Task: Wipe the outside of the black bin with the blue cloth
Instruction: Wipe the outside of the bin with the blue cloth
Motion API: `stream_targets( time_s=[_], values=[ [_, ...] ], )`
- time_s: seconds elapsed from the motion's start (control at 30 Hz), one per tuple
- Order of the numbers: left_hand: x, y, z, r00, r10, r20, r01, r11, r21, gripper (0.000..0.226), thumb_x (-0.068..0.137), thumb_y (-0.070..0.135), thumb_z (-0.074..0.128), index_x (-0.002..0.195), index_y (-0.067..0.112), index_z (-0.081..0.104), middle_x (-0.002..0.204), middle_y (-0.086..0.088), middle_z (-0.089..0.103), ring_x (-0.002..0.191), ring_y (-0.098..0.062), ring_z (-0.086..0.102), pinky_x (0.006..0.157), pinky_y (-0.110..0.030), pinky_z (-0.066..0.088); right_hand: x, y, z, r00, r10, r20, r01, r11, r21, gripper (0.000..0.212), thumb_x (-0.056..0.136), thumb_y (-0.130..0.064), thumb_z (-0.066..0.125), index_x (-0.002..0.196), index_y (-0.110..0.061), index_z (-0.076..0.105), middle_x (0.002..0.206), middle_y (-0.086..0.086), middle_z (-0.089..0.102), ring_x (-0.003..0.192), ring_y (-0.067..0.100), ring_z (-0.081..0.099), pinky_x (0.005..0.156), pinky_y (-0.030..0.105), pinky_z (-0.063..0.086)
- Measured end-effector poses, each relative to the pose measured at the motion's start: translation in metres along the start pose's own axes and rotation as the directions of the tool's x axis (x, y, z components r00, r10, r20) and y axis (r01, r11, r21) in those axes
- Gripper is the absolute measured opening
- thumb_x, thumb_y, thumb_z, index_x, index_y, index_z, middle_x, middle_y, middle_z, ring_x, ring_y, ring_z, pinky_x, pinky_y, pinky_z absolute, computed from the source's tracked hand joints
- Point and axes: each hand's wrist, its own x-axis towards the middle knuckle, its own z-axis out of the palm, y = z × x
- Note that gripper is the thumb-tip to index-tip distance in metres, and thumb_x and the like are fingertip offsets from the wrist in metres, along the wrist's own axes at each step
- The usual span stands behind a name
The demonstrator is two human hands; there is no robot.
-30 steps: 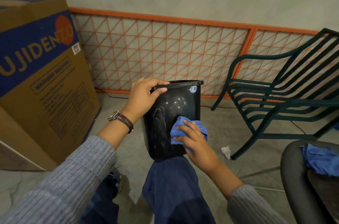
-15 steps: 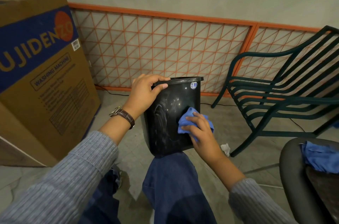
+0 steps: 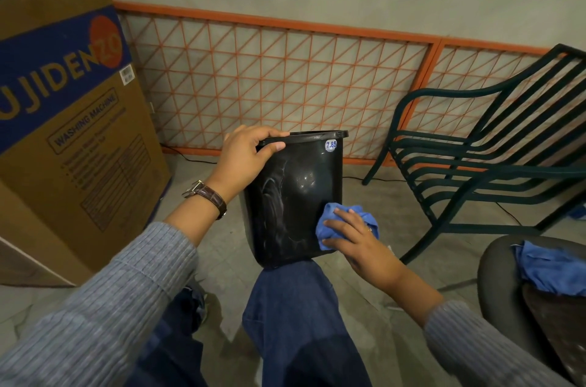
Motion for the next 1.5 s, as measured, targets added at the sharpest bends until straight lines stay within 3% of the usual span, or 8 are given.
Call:
stream_targets(
  time_s=[0.23,0.4,0.67,0.83,1.03,1.2,1.4,1.5],
  values=[
    [0.002,0.002,0.001,1.0,0.004,0.011,-0.004,1.0,-0.005,0.021,0.086,0.028,0.061,0.107,0.033,0.065,0.097,0.021,0.058,0.093,-0.006,0.047,0.089,-0.035,0.038,0.007,-0.022,0.017,0.985,-0.165,0.056,0.168,0.984,-0.061,0.032,0.089,-0.01,0.044,0.118,-0.015,0.057,0.14,0.007,0.036,0.137,0.032,0.024,0.117,0.044,0.006],
    [-0.001,-0.002,-0.002,1.0,-0.02,0.017,0.021,1.0,-0.007,0.023,0.086,0.027,0.06,0.109,0.03,0.065,0.095,0.027,0.054,0.097,-0.007,0.049,0.094,-0.04,0.039,0.023,-0.025,0.015,0.999,0.002,-0.051,0.001,0.998,0.062,0.039,0.104,-0.019,0.025,0.11,-0.012,0.063,0.136,0.005,0.041,0.136,0.03,0.027,0.117,0.042,0.011],
    [-0.003,0.002,-0.004,0.999,-0.023,0.024,0.024,0.999,-0.028,0.022,0.087,0.026,0.06,0.108,0.028,0.066,0.093,0.024,0.054,0.097,-0.01,0.049,0.09,-0.033,0.038,0.0,-0.014,0.014,0.99,-0.134,0.032,0.136,0.989,-0.062,0.038,0.088,-0.009,0.041,0.122,-0.019,0.053,0.136,0.005,0.045,0.135,0.031,0.029,0.116,0.044,0.011],
    [-0.003,0.003,-0.002,1.0,-0.023,-0.003,0.023,0.999,-0.045,0.021,0.086,0.023,0.062,0.107,0.024,0.067,0.093,0.021,0.055,0.095,-0.007,0.048,0.09,-0.034,0.039,0.029,-0.029,0.018,0.983,0.125,-0.133,-0.112,0.989,0.101,0.049,0.088,-0.006,0.044,0.136,-0.014,0.038,0.138,0.002,0.037,0.137,0.028,0.023,0.115,0.044,0.013],
    [-0.001,0.004,-0.003,1.0,-0.011,0.021,0.012,1.0,-0.015,0.022,0.087,0.025,0.06,0.108,0.028,0.066,0.09,0.026,0.053,0.092,-0.006,0.045,0.087,-0.031,0.036,0.009,-0.02,0.025,0.989,-0.149,-0.006,0.149,0.989,-0.027,0.044,0.091,-0.011,0.046,0.134,-0.017,0.042,0.139,0.001,0.038,0.137,0.027,0.026,0.116,0.043,0.013],
    [-0.001,0.003,0.0,1.0,-0.024,0.002,0.024,1.0,-0.006,0.021,0.087,0.026,0.061,0.106,0.028,0.067,0.088,0.025,0.053,0.092,-0.008,0.046,0.093,-0.041,0.038,0.026,-0.025,0.018,0.976,0.145,-0.161,-0.125,0.984,0.128,0.04,0.088,-0.007,0.048,0.127,-0.015,0.049,0.133,0.006,0.04,0.134,0.028,0.028,0.113,0.041,0.021],
    [0.001,0.003,-0.003,0.999,-0.032,0.02,0.033,0.999,-0.015,0.021,0.087,0.023,0.061,0.107,0.026,0.066,0.092,0.025,0.053,0.094,-0.008,0.047,0.087,-0.03,0.036,0.019,-0.037,0.034,0.993,-0.076,-0.092,0.081,0.995,0.051,0.039,0.091,-0.014,0.047,0.13,-0.016,0.045,0.135,0.004,0.039,0.134,0.028,0.029,0.115,0.043,0.017],
    [0.0,-0.003,-0.004,0.999,-0.044,0.009,0.044,0.999,-0.031,0.021,0.087,0.023,0.061,0.107,0.026,0.067,0.091,0.026,0.054,0.095,-0.007,0.049,0.091,-0.037,0.04,0.016,-0.022,0.022,0.994,0.012,-0.106,-0.004,0.997,0.075,0.036,0.09,-0.013,0.045,0.125,-0.018,0.048,0.132,0.004,0.042,0.133,0.027,0.031,0.111,0.044,0.027]
  ],
)
